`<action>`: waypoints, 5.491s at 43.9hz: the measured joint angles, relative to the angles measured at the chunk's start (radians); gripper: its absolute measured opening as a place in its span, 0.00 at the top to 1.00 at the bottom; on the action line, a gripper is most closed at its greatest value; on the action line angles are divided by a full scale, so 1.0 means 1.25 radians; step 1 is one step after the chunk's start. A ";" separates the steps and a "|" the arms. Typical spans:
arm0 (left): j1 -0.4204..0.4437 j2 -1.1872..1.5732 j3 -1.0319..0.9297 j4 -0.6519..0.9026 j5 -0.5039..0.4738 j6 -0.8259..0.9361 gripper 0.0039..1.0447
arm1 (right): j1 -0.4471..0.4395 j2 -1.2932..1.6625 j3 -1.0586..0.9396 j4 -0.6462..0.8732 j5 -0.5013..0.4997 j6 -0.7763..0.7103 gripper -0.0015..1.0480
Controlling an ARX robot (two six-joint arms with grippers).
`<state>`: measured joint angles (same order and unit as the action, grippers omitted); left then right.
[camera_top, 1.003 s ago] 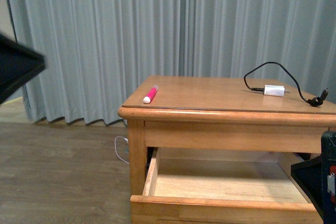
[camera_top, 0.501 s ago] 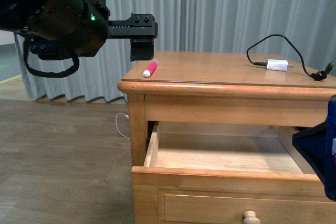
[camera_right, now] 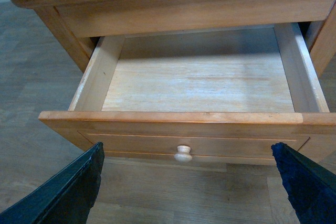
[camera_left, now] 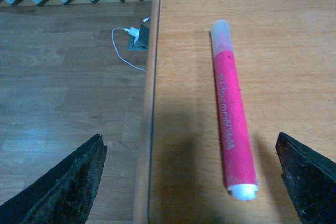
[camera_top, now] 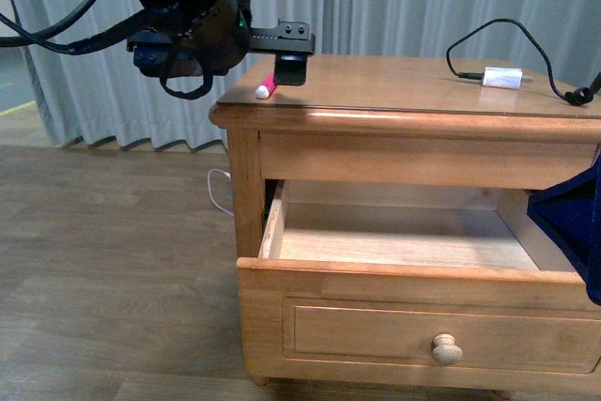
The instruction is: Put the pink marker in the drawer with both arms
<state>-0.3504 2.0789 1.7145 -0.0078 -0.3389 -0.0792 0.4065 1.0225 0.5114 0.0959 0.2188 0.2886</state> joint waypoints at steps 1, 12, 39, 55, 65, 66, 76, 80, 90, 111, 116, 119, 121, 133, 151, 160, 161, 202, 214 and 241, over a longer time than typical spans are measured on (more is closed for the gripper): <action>-0.002 0.005 0.006 -0.002 -0.001 0.001 0.06 | 0.000 0.000 0.000 0.000 0.000 0.000 0.08; -0.030 0.037 0.048 -0.048 -0.004 0.028 0.06 | 0.000 0.000 0.000 0.000 0.000 0.000 0.08; -0.029 0.018 0.004 -0.052 -0.016 0.027 0.87 | 0.000 0.000 0.000 0.000 0.000 0.000 0.08; -0.033 -0.119 -0.186 0.152 0.209 0.052 0.88 | 0.000 0.000 0.000 0.000 0.000 0.000 0.08; -0.063 -0.270 -0.326 0.159 0.466 0.193 0.88 | 0.000 0.000 0.000 0.000 0.000 0.000 0.08; -0.066 -0.279 -0.339 0.155 0.483 0.203 0.88 | 0.000 0.000 0.000 0.000 0.000 0.000 0.08; -0.090 -0.309 -0.449 0.130 0.544 0.320 0.88 | 0.000 0.000 0.000 0.000 0.000 0.000 0.08; -0.092 -0.291 -0.463 0.136 0.526 0.339 0.88 | 0.000 0.000 0.000 0.000 0.000 0.000 0.08; -0.099 -0.196 -0.452 0.189 0.456 0.343 0.88 | 0.000 0.000 0.000 0.000 0.000 0.000 0.08; -0.136 -0.023 -0.370 0.282 0.341 0.297 0.76 | 0.000 0.000 0.000 0.000 0.000 0.000 0.08; -0.139 -0.020 -0.370 0.286 0.298 0.285 0.57 | 0.000 0.000 0.000 0.000 0.000 0.000 0.08; -0.137 -0.025 -0.372 0.294 0.284 0.271 0.49 | 0.000 0.000 0.000 0.000 0.000 0.000 0.08; -0.134 -0.035 -0.381 0.306 0.280 0.259 0.43 | 0.000 0.000 0.000 0.000 0.000 0.000 0.08; -0.068 -0.335 -0.591 0.359 0.171 0.141 0.06 | 0.000 0.000 0.000 0.000 0.000 0.000 0.08; 0.161 -0.954 -0.914 0.174 0.249 0.012 0.06 | 0.000 0.000 0.000 0.000 0.000 0.000 0.08; 0.283 -1.258 -1.089 -0.002 0.291 -0.084 0.06 | 0.000 0.000 0.000 0.000 0.000 0.000 0.08; 0.287 -1.274 -1.100 -0.008 0.292 -0.089 0.06 | 0.000 0.000 0.000 0.000 0.000 0.000 0.08; 0.282 -1.483 -1.319 0.135 0.271 0.057 0.96 | 0.000 0.000 0.000 0.000 0.000 0.000 0.08; 0.282 -1.630 -1.346 0.010 0.271 0.057 0.96 | 0.000 0.000 0.000 0.000 0.000 0.000 0.08; 0.282 -1.660 -1.353 0.006 0.272 0.058 0.66 | 0.017 0.026 0.009 -0.038 0.237 0.002 0.08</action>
<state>0.0017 0.0044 0.0235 -0.0002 0.0006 -0.0063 0.4274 1.0550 0.5220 0.0483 0.5144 0.2916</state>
